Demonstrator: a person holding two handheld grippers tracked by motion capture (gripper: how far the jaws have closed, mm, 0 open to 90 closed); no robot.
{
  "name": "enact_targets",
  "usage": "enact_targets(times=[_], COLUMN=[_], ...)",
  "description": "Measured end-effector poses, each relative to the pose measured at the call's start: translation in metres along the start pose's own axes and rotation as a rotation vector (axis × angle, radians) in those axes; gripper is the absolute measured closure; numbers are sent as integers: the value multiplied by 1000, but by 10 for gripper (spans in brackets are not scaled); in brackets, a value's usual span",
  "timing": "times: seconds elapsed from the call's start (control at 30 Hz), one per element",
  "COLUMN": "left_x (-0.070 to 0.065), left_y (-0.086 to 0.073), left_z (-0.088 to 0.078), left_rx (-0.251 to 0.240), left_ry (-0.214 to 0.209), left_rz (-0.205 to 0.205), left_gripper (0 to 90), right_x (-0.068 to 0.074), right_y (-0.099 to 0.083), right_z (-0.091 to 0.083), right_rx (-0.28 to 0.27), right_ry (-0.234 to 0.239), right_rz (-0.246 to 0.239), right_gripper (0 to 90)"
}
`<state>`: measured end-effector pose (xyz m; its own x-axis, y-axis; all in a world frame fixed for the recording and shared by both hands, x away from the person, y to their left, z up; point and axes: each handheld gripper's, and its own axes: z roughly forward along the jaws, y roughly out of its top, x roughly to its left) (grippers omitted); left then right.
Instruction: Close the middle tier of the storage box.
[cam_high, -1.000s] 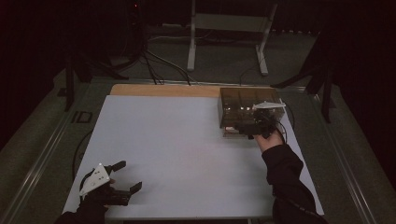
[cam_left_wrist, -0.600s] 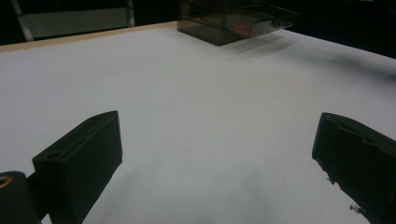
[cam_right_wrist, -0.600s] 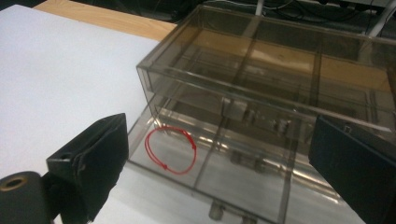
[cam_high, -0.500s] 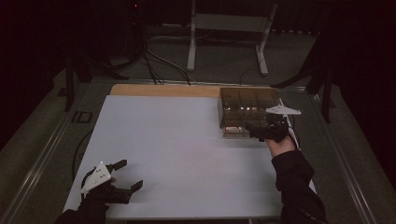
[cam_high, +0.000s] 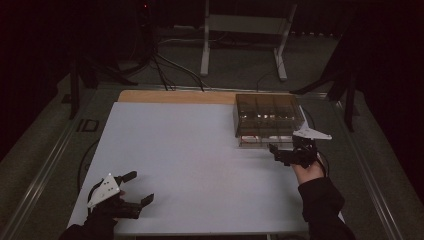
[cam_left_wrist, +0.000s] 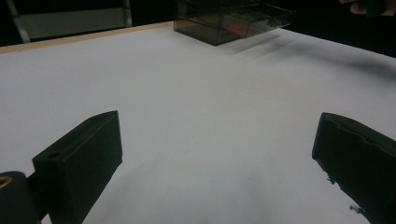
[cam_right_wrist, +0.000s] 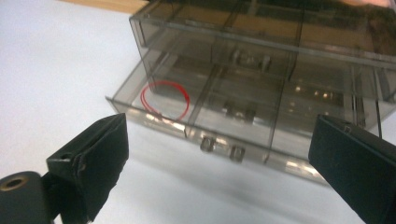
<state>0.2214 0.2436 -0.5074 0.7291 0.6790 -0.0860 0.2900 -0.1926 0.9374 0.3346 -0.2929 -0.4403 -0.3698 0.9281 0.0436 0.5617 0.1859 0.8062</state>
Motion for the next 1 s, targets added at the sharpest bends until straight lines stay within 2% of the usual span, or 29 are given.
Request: enact_targets(times=[0.33,0.5,0.67,0.77,0.8,0.87,1.0], left_x=[-2,-1,-2,-2,-2,-2,-2], left_y=[1,1,1,1,1,1,1], left_z=[0,-1,-1,-1,-1,-1,-1], left_rx=[1,-1,-1,-2,-1,0,-1], left_ry=[-1,5,3,3,5,4,3], left_rz=[4,-2,-2,-2,-1,1,2], left_gripper=[33,33,33,33,33,33,33], right_x=[-4,-10,-12,-11,-11,-12,-14], right_y=[-25,-36,-45,-49,-50,-53,-57], right_z=[-6,-8,-6,-4,-3,-1,3], right_rx=[14,21,22,43,48,57,85], right_ry=[13,-12,-17,-30,-38,-47,-45], right_rz=[-2,18,16,12,10,18,25], right_gripper=[53,53,63,63,69,170,193])
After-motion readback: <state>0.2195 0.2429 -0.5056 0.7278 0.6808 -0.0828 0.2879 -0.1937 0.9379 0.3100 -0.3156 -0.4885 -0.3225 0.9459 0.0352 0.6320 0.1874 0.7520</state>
